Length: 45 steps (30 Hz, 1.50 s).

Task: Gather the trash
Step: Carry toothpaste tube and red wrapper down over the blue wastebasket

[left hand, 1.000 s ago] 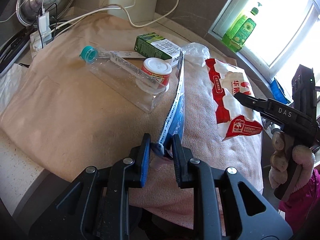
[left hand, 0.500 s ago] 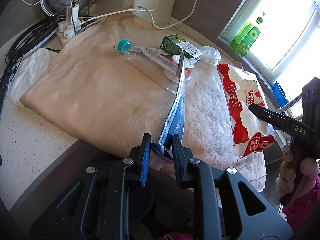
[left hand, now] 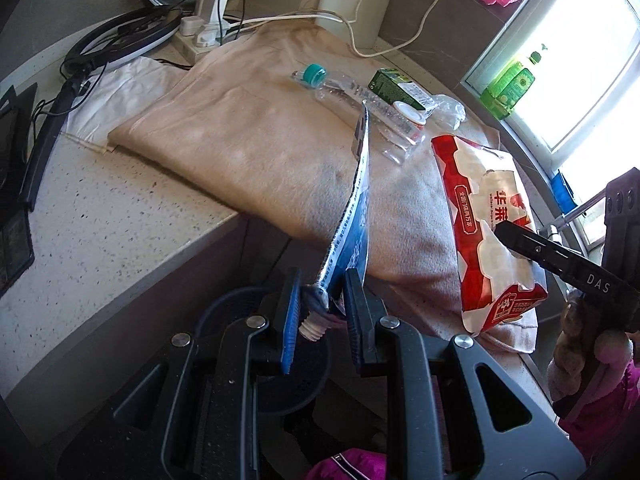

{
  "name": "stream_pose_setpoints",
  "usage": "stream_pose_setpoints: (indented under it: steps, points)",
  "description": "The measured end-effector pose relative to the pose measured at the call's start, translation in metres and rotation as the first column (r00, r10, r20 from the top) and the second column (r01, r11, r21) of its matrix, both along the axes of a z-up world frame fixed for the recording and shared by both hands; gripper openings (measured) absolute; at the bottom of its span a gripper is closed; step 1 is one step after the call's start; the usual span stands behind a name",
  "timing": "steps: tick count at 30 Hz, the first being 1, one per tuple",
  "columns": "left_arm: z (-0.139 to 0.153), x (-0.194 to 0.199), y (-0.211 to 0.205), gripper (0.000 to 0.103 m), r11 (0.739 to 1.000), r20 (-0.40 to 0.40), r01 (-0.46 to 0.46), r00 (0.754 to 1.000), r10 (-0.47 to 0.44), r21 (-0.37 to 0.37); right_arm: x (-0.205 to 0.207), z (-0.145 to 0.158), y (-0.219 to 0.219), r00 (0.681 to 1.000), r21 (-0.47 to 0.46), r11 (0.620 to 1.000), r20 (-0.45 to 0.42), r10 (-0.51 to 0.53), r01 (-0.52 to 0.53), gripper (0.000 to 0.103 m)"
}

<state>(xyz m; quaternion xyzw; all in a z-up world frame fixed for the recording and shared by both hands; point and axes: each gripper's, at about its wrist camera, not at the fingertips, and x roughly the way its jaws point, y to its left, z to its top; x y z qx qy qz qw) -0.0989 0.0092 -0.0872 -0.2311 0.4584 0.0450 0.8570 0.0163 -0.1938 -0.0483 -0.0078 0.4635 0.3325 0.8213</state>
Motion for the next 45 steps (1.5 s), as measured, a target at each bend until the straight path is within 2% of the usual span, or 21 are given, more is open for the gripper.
stream_pose_setpoints:
  steps: [10, 21, 34, 45]
  points:
    - [-0.013, -0.050, 0.019, 0.020, 0.999, -0.035, -0.033, 0.999, 0.033, -0.019, -0.048, -0.026, 0.027, 0.998, -0.035, 0.998, -0.039, 0.045, -0.046, 0.037]
    - [-0.052, -0.082, 0.029, 0.020, 0.998, -0.116, -0.046, 0.992, 0.041, -0.040, -0.084, -0.057, 0.046, 0.994, -0.097, 0.991, -0.078, 0.080, -0.088, 0.037]
    - [-0.116, -0.084, 0.018, 0.020, 0.999, -0.248, -0.026, 0.969, 0.015, -0.040, -0.110, -0.113, 0.062, 0.982, -0.257, 0.949, -0.093, 0.163, -0.182, 0.037]
    - [-0.164, -0.070, 0.007, 0.020, 1.000, -0.334, 0.001, 0.943, -0.010, -0.026, -0.107, -0.153, 0.070, 0.974, -0.325, 0.920, -0.128, 0.184, -0.217, 0.038]
